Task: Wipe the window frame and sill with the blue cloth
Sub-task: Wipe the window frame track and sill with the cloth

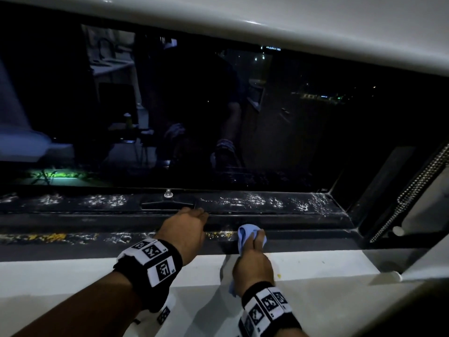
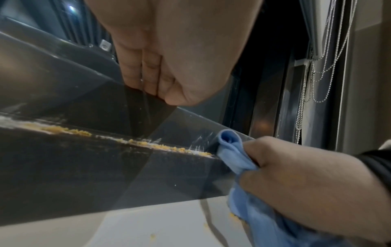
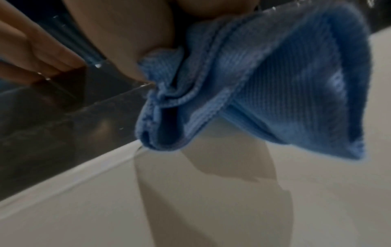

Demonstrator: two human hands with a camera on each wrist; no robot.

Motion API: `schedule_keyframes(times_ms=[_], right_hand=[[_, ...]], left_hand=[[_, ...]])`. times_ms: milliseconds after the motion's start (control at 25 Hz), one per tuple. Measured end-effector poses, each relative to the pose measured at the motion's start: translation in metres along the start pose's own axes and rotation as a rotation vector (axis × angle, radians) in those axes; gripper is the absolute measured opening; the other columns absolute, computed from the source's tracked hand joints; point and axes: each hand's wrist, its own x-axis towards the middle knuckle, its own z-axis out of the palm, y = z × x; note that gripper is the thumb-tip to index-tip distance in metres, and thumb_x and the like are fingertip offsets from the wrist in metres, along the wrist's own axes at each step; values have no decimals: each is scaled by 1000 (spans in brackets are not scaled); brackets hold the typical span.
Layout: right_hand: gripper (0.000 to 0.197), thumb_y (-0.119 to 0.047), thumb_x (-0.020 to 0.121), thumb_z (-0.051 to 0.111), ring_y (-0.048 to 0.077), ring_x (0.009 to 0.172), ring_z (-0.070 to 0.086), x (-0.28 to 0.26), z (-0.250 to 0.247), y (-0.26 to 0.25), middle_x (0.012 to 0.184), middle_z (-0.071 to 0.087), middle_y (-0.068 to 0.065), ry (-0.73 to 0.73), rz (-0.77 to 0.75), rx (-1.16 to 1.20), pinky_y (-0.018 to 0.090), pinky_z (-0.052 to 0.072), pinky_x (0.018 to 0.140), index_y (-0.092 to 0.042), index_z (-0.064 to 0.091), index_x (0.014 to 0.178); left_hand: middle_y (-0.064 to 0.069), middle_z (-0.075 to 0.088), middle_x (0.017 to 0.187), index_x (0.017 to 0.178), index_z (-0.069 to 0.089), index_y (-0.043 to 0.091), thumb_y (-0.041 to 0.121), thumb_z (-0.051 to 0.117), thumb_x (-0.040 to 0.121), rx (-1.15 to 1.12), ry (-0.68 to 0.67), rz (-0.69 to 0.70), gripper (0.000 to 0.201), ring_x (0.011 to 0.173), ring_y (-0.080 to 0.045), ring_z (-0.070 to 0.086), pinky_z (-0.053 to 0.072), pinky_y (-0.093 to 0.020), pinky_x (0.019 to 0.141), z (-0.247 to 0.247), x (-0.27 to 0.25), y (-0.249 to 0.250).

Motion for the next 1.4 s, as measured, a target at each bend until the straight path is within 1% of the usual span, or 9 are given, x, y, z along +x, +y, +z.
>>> schedule_keyframes(times_ms=[160,240,440,600,760,1000,1120,1280,1400], right_hand=[[85,2,83,54,28,109,59,-6,-18,10,147,39,12,-30,-126,45,32,47,91,-19,6,150],[82,-2,83,57,28,105,61,-5,-30,20,138,49,11,46,-50,53,32,48,86,-20,10,149],[78,-4,89,42,31,99,62,-8,-8,-9,157,13,9,32,89,-21,34,47,78,-11,-9,147],[77,-3,89,43,30,107,59,-12,7,-26,158,-2,9,-37,-66,-99,37,48,86,-13,-4,149],[66,-5,87,48,31,105,61,-13,-19,-16,134,52,15,51,18,-7,37,49,88,-18,18,145],[86,-7,87,53,31,111,58,-12,-9,-32,155,21,11,-18,104,-63,37,46,89,-7,-8,148],[85,-11,88,55,30,108,60,-14,-3,-29,138,48,14,-14,7,-80,37,47,91,-19,-2,150],[55,-9,86,46,29,93,64,-25,-13,-18,111,65,8,117,9,41,34,52,82,-29,34,135],[68,-7,86,47,31,95,63,-23,-12,-27,130,54,13,96,126,32,36,50,82,-19,18,146]], left_hand=[[3,36,147,139,36,19,21,44,90,-72,25,43,50,131,-17,33,33,-29,106,0,-2,-9],[2,42,143,136,41,17,18,45,88,-123,81,28,49,129,-17,36,34,-28,103,-3,-9,-19],[-3,59,115,116,54,16,22,50,83,-9,151,-156,34,107,-25,51,43,-34,89,-8,-28,-32],[-3,58,115,114,55,15,23,49,85,12,103,-138,31,107,-25,50,45,-35,88,-6,-27,-37],[0,55,113,111,54,16,23,47,87,33,39,-110,26,106,-22,48,47,-35,81,-13,-25,-42],[-1,53,116,112,52,15,21,47,87,57,7,-90,26,107,-22,46,47,-36,81,-13,-25,-44],[-1,53,117,113,52,14,19,48,87,57,10,-90,26,108,-21,46,47,-36,82,-13,-23,-44],[0,53,118,115,52,16,23,48,87,24,-1,-78,29,108,-22,47,49,-38,83,-14,-24,-47],[0,53,119,116,52,17,23,48,87,16,4,-70,30,109,-21,47,50,-38,84,-12,-24,-50]])
